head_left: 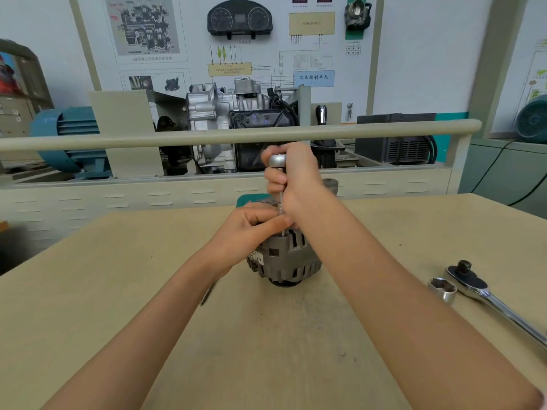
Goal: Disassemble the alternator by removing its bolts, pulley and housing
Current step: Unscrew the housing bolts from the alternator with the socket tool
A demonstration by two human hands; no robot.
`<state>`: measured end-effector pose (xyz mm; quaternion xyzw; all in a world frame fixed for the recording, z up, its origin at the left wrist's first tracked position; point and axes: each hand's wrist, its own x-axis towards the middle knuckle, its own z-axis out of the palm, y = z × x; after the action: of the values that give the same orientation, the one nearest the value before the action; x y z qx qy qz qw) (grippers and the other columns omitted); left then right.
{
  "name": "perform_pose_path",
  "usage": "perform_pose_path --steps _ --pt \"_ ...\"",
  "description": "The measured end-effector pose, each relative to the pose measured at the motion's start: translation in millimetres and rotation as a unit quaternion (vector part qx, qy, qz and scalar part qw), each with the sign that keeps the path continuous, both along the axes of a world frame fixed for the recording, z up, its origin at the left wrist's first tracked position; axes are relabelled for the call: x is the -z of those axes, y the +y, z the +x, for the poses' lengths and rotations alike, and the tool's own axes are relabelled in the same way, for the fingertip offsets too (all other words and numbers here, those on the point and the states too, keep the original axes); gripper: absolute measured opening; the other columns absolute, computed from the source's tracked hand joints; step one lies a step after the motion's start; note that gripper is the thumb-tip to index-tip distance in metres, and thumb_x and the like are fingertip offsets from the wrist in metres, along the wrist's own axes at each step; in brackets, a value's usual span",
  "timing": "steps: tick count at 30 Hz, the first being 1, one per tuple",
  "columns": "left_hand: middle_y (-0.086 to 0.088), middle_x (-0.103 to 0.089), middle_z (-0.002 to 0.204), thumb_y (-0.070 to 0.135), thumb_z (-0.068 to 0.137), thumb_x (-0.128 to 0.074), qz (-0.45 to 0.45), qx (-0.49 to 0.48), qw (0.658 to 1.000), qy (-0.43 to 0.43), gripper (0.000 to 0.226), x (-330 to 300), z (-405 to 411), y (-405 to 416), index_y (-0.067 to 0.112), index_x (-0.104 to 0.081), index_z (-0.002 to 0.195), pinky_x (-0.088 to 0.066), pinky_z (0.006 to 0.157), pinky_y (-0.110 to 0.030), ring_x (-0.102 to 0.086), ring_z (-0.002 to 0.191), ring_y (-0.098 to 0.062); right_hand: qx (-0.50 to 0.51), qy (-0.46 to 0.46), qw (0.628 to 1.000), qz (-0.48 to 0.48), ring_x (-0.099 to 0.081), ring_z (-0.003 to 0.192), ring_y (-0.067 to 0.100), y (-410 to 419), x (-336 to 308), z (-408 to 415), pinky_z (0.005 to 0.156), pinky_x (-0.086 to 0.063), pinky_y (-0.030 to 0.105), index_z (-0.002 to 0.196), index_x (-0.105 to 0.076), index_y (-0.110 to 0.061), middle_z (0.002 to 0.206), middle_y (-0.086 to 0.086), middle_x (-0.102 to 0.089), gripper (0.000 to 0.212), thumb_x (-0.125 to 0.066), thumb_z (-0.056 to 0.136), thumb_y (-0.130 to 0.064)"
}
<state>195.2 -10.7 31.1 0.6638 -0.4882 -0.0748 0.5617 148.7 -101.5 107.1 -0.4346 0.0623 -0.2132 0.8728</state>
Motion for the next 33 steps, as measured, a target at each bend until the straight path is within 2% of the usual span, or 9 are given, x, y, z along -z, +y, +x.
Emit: perform_pose_path --steps 2,4,10,13,17,21,24,26,33 --pt "0.0 -0.06 0.069 0.013 0.089 -0.06 -0.002 -0.015 1.0 -0.004 0.032 0.6 0.3 -0.5 0.025 -0.075 0.064 -0.044 0.063 -0.022 -0.054 0.066 -0.012 0.185 -0.054 0.981 0.016 -0.038 0.036 0.006 10.3 4.1 3.8 0.032 -0.026 0.015 0.093 -0.039 -0.011 0.061 0.003 -0.051 0.016 -0.026 0.101 -0.012" --pt "-0.012 -0.061 0.072 0.009 0.089 -0.058 -0.003 -0.023 1.0 -0.002 0.032 1.6 0.3 -1.4 0.019 -0.073 0.063 -0.044 0.065 -0.027 -0.054 0.066 -0.017 0.184 -0.061 0.981 0.017 -0.037 0.035 0.006 12.6 3.6 4.6 0.032 -0.026 0.014 0.095 -0.039 -0.013 0.052 0.001 -0.051 0.015 -0.025 0.101 -0.012" --pt "-0.02 -0.053 0.083 0.047 0.074 -0.059 0.015 0.022 1.0 -0.008 0.057 -0.6 2.9 2.9 -0.009 -0.065 0.089 -0.039 0.072 -0.032 -0.05 0.079 -0.022 -0.26 0.01 0.964 -0.055 -0.023 0.021 0.004 -15.7 -4.8 -2.5 0.03 -0.01 0.013 0.083 -0.051 -0.01 0.043 -0.008 -0.046 0.025 -0.031 0.097 -0.017" --pt "0.004 -0.066 0.085 0.044 0.076 -0.059 0.023 0.028 0.999 -0.005 0.034 -0.4 4.0 3.2 0.018 -0.078 0.087 -0.049 0.074 -0.023 -0.06 0.083 -0.009 -0.332 0.005 0.943 -0.033 -0.027 0.02 0.005 -21.1 -2.2 -2.9 0.03 -0.01 0.012 0.083 -0.051 -0.011 0.042 -0.008 -0.046 0.029 -0.029 0.099 -0.021" --pt "0.009 -0.064 0.077 0.039 0.081 -0.061 0.016 0.025 0.999 -0.016 0.022 1.1 4.0 1.6 0.026 -0.077 0.072 -0.045 0.067 -0.015 -0.056 0.072 -0.003 -0.09 -0.001 0.995 -0.03 -0.025 0.024 0.002 -3.5 -0.5 -3.3 0.029 -0.016 0.014 0.076 -0.047 -0.012 0.045 -0.007 -0.049 0.024 -0.033 0.096 -0.012" --pt "0.014 -0.068 0.065 0.007 0.089 -0.058 0.016 -0.023 0.999 -0.02 0.045 5.4 7.3 -0.5 0.038 -0.074 0.06 -0.048 0.064 -0.015 -0.061 0.069 -0.004 0.208 -0.078 0.975 0.032 -0.04 0.039 0.006 14.0 6.9 2.7 0.034 -0.029 0.015 0.091 -0.037 -0.017 0.069 0.008 -0.057 0.016 -0.026 0.101 -0.011" --pt "-0.016 -0.068 0.085 0.024 0.088 -0.064 0.006 -0.003 1.0 0.005 0.019 2.2 4.7 -0.5 0.01 -0.074 0.082 -0.045 0.072 -0.029 -0.058 0.078 -0.019 0.053 -0.006 0.998 -0.023 -0.025 0.025 0.004 6.3 0.7 0.5 0.029 -0.017 0.013 0.09 -0.044 -0.01 0.047 -0.003 -0.05 0.016 -0.029 0.096 -0.009" --pt "-0.03 -0.061 0.097 0.041 0.081 -0.062 0.007 0.016 1.0 0.007 0.049 1.2 5.3 1.6 -0.006 -0.067 0.094 -0.044 0.071 -0.029 -0.057 0.08 -0.023 -0.106 0.032 0.992 -0.06 -0.02 0.023 0.003 -4.8 -4.7 0.1 0.028 -0.013 0.014 0.076 -0.044 -0.013 0.045 -0.007 -0.049 0.024 -0.03 0.094 -0.009" --pt "0.012 -0.074 0.093 0.039 0.078 -0.06 0.005 0.042 0.999 0.01 0.02 2.5 6.8 2.8 0.034 -0.077 0.088 -0.049 0.068 -0.01 -0.067 0.087 0.0 -0.344 0.036 0.936 -0.072 -0.026 0.021 0.004 -16.9 -5.5 0.6 0.029 -0.011 0.013 0.078 -0.046 -0.013 0.043 -0.008 -0.046 0.026 -0.03 0.098 -0.018"
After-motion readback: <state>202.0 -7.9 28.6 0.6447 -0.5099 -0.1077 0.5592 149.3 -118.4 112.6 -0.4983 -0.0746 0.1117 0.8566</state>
